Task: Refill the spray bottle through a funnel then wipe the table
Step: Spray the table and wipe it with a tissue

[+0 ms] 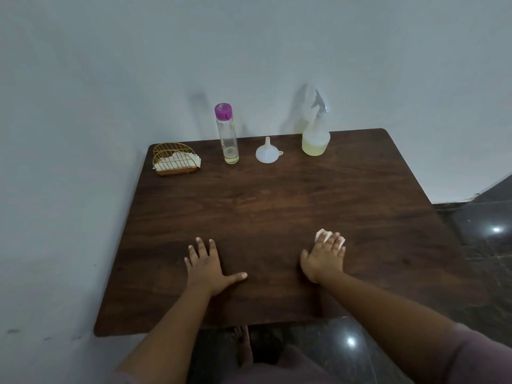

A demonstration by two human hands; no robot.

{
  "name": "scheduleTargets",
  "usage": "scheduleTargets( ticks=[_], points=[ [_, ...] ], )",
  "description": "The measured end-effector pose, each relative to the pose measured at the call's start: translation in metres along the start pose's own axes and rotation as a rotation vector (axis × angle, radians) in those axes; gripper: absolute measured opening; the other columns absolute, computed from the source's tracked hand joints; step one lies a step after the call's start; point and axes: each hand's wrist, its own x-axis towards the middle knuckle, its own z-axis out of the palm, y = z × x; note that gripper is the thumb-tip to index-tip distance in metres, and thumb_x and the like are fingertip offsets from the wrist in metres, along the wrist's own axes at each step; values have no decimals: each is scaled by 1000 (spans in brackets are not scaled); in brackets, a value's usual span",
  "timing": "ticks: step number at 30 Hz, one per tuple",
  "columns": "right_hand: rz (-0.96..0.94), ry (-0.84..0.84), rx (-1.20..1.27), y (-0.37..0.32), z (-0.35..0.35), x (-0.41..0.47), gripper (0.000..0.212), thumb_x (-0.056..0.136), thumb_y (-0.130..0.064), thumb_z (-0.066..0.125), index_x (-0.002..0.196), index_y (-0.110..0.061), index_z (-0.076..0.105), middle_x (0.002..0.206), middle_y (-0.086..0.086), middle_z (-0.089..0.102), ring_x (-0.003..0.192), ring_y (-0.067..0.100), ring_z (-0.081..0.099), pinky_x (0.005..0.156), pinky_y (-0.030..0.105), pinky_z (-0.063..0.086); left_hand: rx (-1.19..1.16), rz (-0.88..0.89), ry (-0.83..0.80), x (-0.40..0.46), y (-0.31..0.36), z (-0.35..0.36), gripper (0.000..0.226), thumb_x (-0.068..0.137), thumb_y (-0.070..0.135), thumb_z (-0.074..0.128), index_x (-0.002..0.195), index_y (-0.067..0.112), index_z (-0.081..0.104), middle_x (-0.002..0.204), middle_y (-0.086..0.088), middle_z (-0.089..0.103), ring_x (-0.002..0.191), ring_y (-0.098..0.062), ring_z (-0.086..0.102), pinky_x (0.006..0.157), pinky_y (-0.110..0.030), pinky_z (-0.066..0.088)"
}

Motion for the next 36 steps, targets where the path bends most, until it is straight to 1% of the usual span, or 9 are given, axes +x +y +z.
scheduleTargets(
  ticks=[9,12,16,19,23,25,31,33,36],
  points=[
    [-1038,-140,-330,-75,26,-42,69,99,-43,34,152,-12,5,160,18,-1,148,30,-1,119,38,4,54,77,-19,-20,-8,7,164,37,82,76,152,11,-18,160,-11,-20,148,-32,-6,119,-45,13],
    [-708,154,-233,-39,2,6,67,89,-59,36,142,-19,29,149,17,30,136,35,29,113,41,26,-30,33,32,-24,-14,6,155,46,89,66,153,11,-16,162,-8,-12,149,-30,-3,119,-46,13],
    [-137,69,-140,-21,-14,30,79,96,-57,23,150,-1,9,155,30,11,145,40,8,119,45,6,-96,38,68,-19,-20,5,135,63,89,53,154,10,-9,162,-7,-4,149,-30,2,119,-47,15],
    [-556,147,-163,-60,0,-1,74,92,-57,29,148,-8,22,153,22,23,142,36,13,120,43,8,-116,57,86,-10,-22,1,107,84,74,46,155,10,-2,163,-6,3,149,-28,5,119,-44,15],
    [-1182,-156,-433,-112,19,-39,73,98,-52,27,152,-15,-3,160,15,-5,145,22,-15,117,38,-5,-150,66,191,1,-27,-8,69,101,38,40,155,10,9,161,-7,15,147,-25,14,118,-40,19],
    [-1152,-94,-495,-129,14,-19,71,98,-53,23,152,-18,-5,160,14,-5,146,22,-13,117,42,-4,-140,70,218,7,-33,-14,65,100,31,40,155,11,12,160,-6,18,145,-23,17,117,-38,21],
    [-245,-107,-246,-129,-25,51,82,93,-64,15,151,-13,-12,158,18,-16,146,29,-17,119,49,-5,-195,69,226,26,-47,-27,67,99,30,44,155,11,12,160,-5,19,146,-24,16,118,-38,21],
    [-330,-91,-252,-138,-13,38,85,92,-66,18,152,-10,-9,158,20,-12,146,32,-15,119,48,-5,-220,75,225,32,-49,-29,67,100,31,43,155,10,12,160,-6,19,147,-24,15,118,-38,19],
    [-881,-156,-312,-167,14,-7,83,93,-64,25,153,-16,-6,159,15,-13,146,26,-18,117,45,-8,-221,99,233,43,-52,-34,65,101,34,41,154,9,14,160,-6,19,146,-23,16,117,-36,20]
  ],
)
